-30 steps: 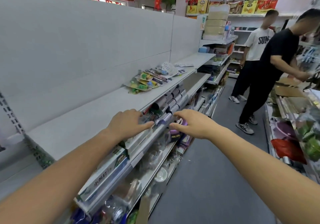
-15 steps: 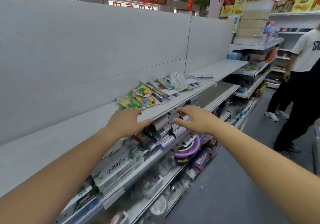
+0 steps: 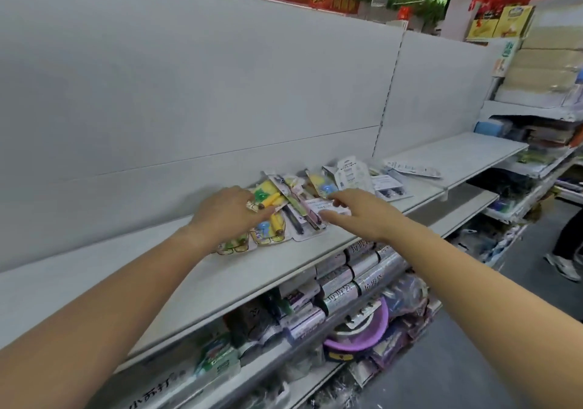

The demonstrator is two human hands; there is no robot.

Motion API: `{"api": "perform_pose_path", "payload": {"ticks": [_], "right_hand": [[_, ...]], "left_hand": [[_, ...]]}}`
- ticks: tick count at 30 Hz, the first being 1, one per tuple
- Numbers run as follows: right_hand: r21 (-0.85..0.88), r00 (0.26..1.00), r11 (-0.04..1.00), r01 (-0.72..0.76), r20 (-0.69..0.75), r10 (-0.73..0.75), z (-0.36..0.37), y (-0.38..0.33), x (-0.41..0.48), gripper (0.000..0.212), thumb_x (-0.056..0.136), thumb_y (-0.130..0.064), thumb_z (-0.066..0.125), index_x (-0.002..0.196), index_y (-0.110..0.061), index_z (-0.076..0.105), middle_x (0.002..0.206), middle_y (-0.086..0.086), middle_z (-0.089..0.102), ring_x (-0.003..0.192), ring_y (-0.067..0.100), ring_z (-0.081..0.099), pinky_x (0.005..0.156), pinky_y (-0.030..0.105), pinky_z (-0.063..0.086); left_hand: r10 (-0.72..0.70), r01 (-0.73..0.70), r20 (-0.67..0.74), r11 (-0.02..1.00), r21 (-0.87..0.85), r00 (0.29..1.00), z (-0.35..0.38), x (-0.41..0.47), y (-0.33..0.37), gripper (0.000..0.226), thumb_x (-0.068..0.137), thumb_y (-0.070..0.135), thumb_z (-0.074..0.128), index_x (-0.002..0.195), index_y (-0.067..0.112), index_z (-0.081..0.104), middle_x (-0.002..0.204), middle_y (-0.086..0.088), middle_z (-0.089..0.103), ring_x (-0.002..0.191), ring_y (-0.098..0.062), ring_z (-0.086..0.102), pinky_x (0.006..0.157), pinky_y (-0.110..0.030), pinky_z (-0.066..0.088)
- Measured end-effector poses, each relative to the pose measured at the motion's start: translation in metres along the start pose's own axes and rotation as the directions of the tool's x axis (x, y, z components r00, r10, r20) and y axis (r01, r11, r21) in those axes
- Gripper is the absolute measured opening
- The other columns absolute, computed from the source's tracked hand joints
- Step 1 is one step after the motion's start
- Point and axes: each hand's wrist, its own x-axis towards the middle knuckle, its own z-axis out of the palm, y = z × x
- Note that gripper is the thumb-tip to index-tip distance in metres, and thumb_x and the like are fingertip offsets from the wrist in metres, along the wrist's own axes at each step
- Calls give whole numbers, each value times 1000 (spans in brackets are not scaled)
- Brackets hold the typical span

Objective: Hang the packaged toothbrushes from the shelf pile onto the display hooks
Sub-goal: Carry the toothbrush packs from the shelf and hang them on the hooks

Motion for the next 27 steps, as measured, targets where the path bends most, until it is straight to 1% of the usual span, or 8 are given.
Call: {"api": "perform_pose_path", "payload": {"ticks": [4, 7, 8, 13, 15, 17, 22, 27], "right_hand": [[-1, 998, 999, 51, 21, -51, 3, 18, 39, 68, 97, -64, 46, 149, -20, 46, 144, 3, 56, 126, 22, 55, 103, 41, 46], [25, 998, 998, 63, 24, -64, 4, 36, 65, 64, 95, -66, 45, 136, -17, 56, 129, 6, 65, 110, 23, 62, 95, 43, 52], [35, 997, 997, 74, 25, -75, 4, 42, 73, 64, 95, -67, 45, 134, -17, 57, 128, 5, 65, 107, 23, 63, 93, 44, 52], [76, 985, 982, 173, 4, -174, 2, 74, 110, 66, 95, -64, 48, 143, -18, 53, 137, 2, 60, 120, 21, 58, 95, 36, 47], [68, 976, 974, 216, 4, -217, -5, 89, 126, 67, 95, -65, 48, 144, -21, 52, 138, 2, 60, 120, 20, 57, 92, 33, 45], [61, 968, 967, 249, -4, -249, -13, 107, 140, 67, 94, -66, 48, 144, -21, 52, 137, 2, 60, 120, 20, 57, 94, 34, 46], [56, 968, 966, 252, -25, -251, -23, 158, 156, 68, 94, -67, 48, 142, -20, 54, 132, 3, 62, 115, 22, 59, 93, 37, 49], [69, 978, 975, 209, -32, -207, -31, 198, 163, 68, 93, -64, 51, 144, -19, 52, 134, 5, 61, 118, 22, 59, 90, 34, 47]], "left_hand": [[-55, 55, -11, 998, 6, 998, 8, 26, -4, 74, 91, 75, 46, 137, 20, 61, 133, -3, 62, 121, -25, 58, 96, -38, 48], [-108, 109, -38, 994, 7, 993, 11, 44, -6, 73, 91, 74, 47, 136, 18, 61, 132, -3, 62, 121, -25, 58, 98, -40, 47], [-122, 122, -43, 992, 5, 992, 11, 49, -4, 72, 91, 74, 48, 136, 18, 62, 132, -3, 62, 121, -25, 58, 99, -41, 47], [-212, 214, -72, 976, 24, 975, 17, 63, 12, 72, 92, 72, 50, 137, 17, 61, 135, -3, 61, 124, -24, 56, 101, -40, 46], [-261, 265, -94, 964, 34, 961, 16, 68, 21, 70, 93, 70, 50, 139, 18, 59, 137, -3, 60, 125, -24, 55, 100, -40, 46], [-296, 302, -117, 953, 39, 948, 16, 75, 34, 68, 95, 68, 48, 139, 17, 59, 138, -2, 59, 124, -23, 56, 99, -39, 45], [-293, 307, -212, 951, 34, 932, 19, 101, 83, 58, 97, 62, 50, 129, 16, 66, 124, -3, 65, 112, -23, 61, 92, -38, 45], [-274, 285, -190, 958, 38, 943, 29, 125, 121, 55, 97, 60, 52, 128, 17, 66, 122, -4, 64, 114, -25, 59, 93, -37, 44]]}}
